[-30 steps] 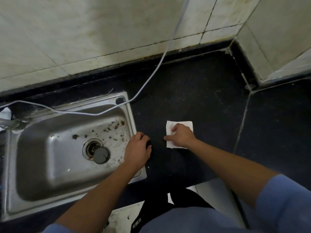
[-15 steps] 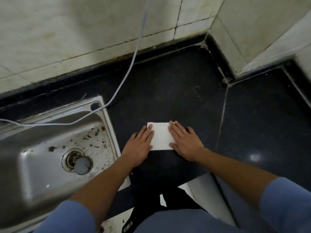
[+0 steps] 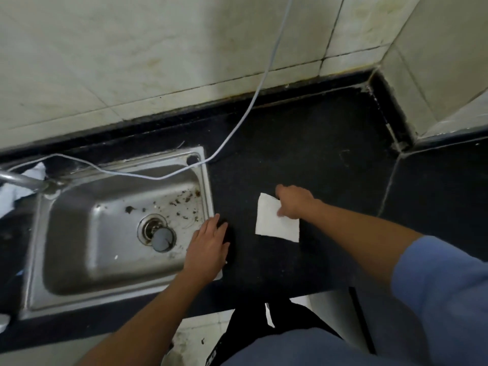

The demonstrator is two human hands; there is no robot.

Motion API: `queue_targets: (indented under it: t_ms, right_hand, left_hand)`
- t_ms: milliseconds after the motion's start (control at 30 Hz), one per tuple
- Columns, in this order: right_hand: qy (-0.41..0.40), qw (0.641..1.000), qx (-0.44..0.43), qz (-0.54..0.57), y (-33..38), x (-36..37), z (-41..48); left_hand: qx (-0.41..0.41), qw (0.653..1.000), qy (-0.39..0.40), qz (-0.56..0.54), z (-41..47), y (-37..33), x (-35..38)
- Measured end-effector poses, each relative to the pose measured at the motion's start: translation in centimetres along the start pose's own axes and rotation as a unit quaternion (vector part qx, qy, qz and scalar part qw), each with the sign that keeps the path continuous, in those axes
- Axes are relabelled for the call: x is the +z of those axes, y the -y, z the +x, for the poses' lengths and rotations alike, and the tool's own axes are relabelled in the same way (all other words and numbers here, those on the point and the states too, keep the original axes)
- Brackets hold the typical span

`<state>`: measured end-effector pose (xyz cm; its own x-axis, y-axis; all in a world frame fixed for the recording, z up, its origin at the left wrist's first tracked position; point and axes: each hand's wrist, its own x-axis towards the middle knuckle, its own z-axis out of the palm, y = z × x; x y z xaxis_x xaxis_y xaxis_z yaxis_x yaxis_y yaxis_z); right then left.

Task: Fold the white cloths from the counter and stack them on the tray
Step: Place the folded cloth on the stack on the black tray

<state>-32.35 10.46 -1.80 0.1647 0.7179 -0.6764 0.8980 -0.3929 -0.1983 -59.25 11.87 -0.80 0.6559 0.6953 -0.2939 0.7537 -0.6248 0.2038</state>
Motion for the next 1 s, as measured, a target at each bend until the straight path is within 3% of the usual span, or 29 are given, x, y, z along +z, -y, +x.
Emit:
queue_targets:
  t_ms: [167,300,433,533,767,1000]
  right_hand:
    - [0.015,0.998,-0.011,0.066,0.7,0.4,-0.5]
    - [-0.079,0.988,-0.048,0.123,0.3,-0.2,-4.3]
    - [-0.183,0.97,-0.022,0.157,-0.5,-0.1,-9.7]
    - [-0.247,0.955,0.044,0.16,-1.2,1.4,-14.0]
    - [-0.312,0.901,0.225,0.201,-1.5,10.2,-26.0]
    - [-0.333,0.826,0.397,0.22,-1.0,21.8,-40.4]
  left_hand:
    - [-0.031,0.999,-0.012,-0.018,-2.4,1.2,-0.2]
    - [-0.003,0.999,-0.015,-0.046,-1.4,0.3,-2.2]
    - [0.042,0.998,0.002,-0.049,0.8,-0.9,-4.1]
    - [0.116,0.993,0.013,-0.03,1.8,-1.8,-5.1]
    - [0.285,0.958,0.025,0.013,1.1,-6.4,-5.7]
    - [0.463,0.883,0.073,0.033,-4.8,-17.5,-3.5]
